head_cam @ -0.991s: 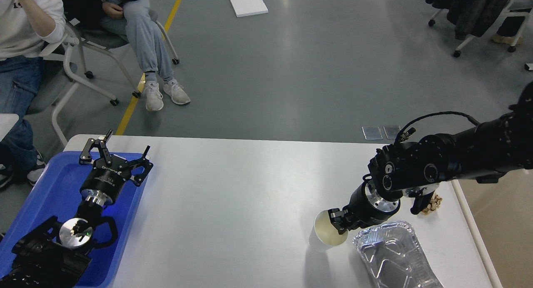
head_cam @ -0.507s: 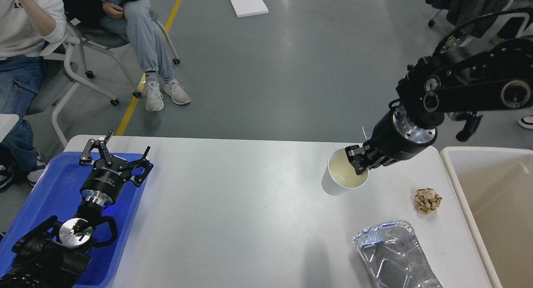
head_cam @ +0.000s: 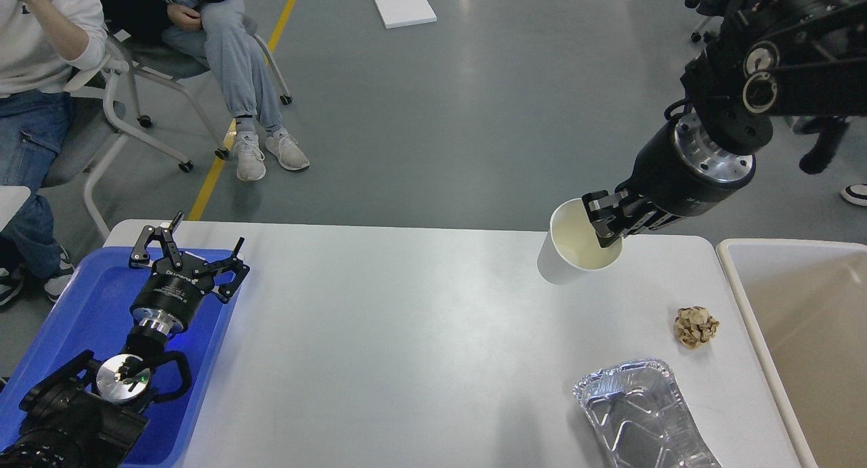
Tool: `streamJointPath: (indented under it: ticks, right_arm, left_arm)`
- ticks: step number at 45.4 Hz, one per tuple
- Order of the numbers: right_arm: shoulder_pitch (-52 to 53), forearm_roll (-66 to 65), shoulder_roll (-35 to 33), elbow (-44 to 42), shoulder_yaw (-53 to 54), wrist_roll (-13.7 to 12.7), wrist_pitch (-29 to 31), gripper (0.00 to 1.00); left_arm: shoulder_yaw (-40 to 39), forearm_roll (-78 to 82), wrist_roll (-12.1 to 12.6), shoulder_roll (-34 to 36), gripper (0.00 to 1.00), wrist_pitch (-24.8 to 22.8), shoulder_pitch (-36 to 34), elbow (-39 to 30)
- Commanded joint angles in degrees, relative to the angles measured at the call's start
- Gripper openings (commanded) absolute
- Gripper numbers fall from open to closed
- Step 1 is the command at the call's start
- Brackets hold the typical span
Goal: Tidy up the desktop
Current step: 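Lift the paper cup up off the table with the right gripper, then carry the paper cup with the right gripper toward the white bin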
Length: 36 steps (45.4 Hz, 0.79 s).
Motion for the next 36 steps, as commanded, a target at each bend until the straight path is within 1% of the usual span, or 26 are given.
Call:
streamJointPath:
  ticks: [1, 17, 21, 31, 36]
  right_arm:
    - [2.32, 0.01, -0.44, 0.09, -0.47, -0.08, 2.17, 0.0]
    - [2.59, 0.1, -1.41, -0.17, -2.49, 0.0, 1.2, 0.0]
    - [2.59, 0.54, -3.6, -0.52, -3.2, 0.0, 0.59, 0.0]
    - [1.8, 1.07, -7.64, -1.05, -7.41, 0.0, -3.1, 0.0]
    - [1.27, 1.07, -12.12, -1.58, -7.77, 0.0, -4.25, 0.0]
  left_arm:
    - [0.0, 0.0, 0.01, -0.04, 1.0, 0.0, 0.0, 0.0]
    - [0.0, 0.0, 0.01, 0.05, 1.0, 0.0, 0.0, 0.0]
    - [0.0, 0.0, 0.01, 0.05, 1.0, 0.0, 0.0, 0.0]
    - [0.0, 0.0, 0.01, 0.05, 1.0, 0.0, 0.0, 0.0]
    - [0.0, 0.0, 0.01, 0.05, 1.0, 0.0, 0.0, 0.09]
